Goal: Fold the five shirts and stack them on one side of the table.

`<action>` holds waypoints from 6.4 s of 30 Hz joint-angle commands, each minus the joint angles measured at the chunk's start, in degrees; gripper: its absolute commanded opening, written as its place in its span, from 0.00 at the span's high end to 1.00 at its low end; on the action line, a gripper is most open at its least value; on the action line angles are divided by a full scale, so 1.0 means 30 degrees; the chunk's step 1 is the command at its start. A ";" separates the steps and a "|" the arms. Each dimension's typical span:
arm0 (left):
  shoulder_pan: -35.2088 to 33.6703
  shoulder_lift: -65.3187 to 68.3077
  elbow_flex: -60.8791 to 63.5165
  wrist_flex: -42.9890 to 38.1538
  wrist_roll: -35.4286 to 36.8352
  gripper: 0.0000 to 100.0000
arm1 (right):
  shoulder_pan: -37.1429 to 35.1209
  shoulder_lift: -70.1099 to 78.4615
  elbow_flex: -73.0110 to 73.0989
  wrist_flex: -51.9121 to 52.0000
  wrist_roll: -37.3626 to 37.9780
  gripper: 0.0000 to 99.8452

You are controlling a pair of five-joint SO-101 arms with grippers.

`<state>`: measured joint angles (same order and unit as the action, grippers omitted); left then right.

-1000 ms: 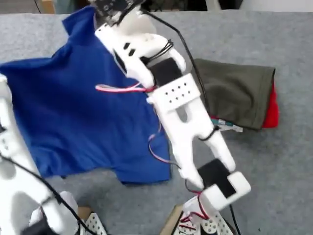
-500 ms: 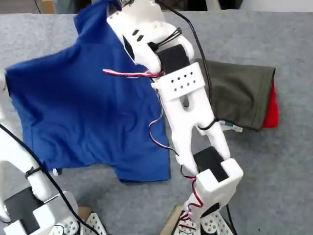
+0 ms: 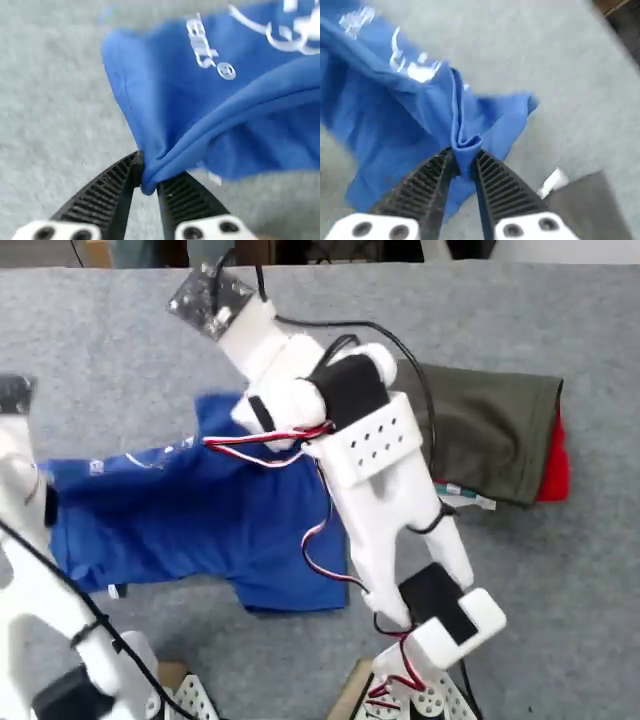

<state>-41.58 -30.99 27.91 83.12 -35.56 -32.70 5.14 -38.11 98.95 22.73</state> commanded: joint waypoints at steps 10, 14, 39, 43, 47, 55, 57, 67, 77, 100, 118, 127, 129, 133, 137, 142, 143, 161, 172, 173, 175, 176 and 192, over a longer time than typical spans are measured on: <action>-0.2681 -0.2608 1.0242 -0.6828 -0.3516 0.97 | 0.0381 -0.7018 1.2674 -0.1846 0.0264 0.99; -0.2652 -0.2608 1.0095 -0.6916 -0.3546 0.97 | 0.0147 -1.1326 1.9531 -0.4513 0.0821 0.99; -0.3883 -0.2608 0.8894 -0.6740 -0.5216 0.97 | 0.0117 -1.8681 3.4769 -1.0725 0.0879 0.99; -0.3795 -0.2579 0.9451 -0.6564 -0.6300 0.97 | 0.0117 -1.8652 3.4886 -1.0930 0.0879 0.99; -0.3941 -0.2579 0.9773 -0.6593 -0.7033 0.97 | 0.0117 -1.8652 3.4916 -1.0784 0.0879 0.99; -0.4205 -0.2579 0.9802 -0.6505 -0.7736 0.93 | 0.0440 -1.8681 3.4916 -0.9934 0.2110 0.98; -0.4586 -0.2608 0.9568 -0.5626 -0.8615 0.84 | 0.0440 -1.8769 3.4711 -0.9114 0.2784 0.96; -0.7341 -0.2784 0.5729 -0.4806 -0.9026 0.78 | 0.0527 -1.8623 2.8176 -0.4425 0.4366 0.73; -0.3678 -0.2579 0.0659 -0.2315 -0.4220 0.95 | 0.2139 -1.3377 2.0967 -0.6799 0.0615 0.95; 0.0015 1.6733 -0.6930 -0.7941 0.3634 0.97 | 0.2198 1.2176 0.1099 -0.7590 -0.3048 0.99; -0.0484 1.8168 -0.8132 -0.7883 0.3487 0.97 | 0.5187 1.9326 -1.4491 -0.0557 -0.0410 0.99; 0.0366 1.5209 -1.1560 -0.2051 0.3487 0.97 | 0.3516 1.6308 -1.5487 0.0850 0.0440 0.99; 0.0571 1.4418 -1.1912 -0.1084 0.3487 0.97 | 0.2696 1.4081 -1.2938 0.0850 0.0410 0.99; 0.0366 1.3509 -1.1912 -0.0440 0.3487 0.97 | 0.0879 0.9070 -0.5934 0.0791 0.0059 0.99; -0.0278 1.3509 -1.1824 -0.0938 0.3106 0.97 | -0.0557 0.5172 0.1333 0.0674 0.0234 0.99; -0.0425 1.4095 -1.0183 -0.3253 0.1700 0.97 | -0.1612 0.2740 0.8952 -0.2315 0.0352 0.99; -0.0425 1.4300 -0.9832 -0.3751 0.1641 0.97 | -0.1758 0.2505 1.0154 -0.3253 0.0322 0.99; -0.0484 1.8520 -0.8864 -0.6388 0.1582 0.97 | -0.2696 0.3179 1.4637 -0.6740 0.0293 0.99; -0.0571 2.0015 -0.9773 -0.6212 0.0733 0.97 | -0.5011 0.2330 1.8037 -0.6505 0.0293 0.99; -0.0659 2.0161 -0.9949 -0.6183 0.0733 0.97 | -0.5158 0.1832 1.8330 -0.6388 0.0293 0.99; -0.0777 2.0308 -1.0154 -0.6183 0.0762 0.97 | -0.5509 0.0571 1.9062 -0.6388 0.0293 0.99; -0.0806 2.0337 -1.0183 -0.6183 0.0762 0.97 | -0.5744 -0.0132 1.9531 -0.6418 0.0293 0.99; -0.0806 2.0337 -1.0125 -0.6154 0.0762 0.97 | -0.1582 -0.2330 1.9150 -1.0168 0.0469 0.99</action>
<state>-43.34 29.76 -1.36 64.66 -32.92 -39.21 -1.27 22.20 71.96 23.60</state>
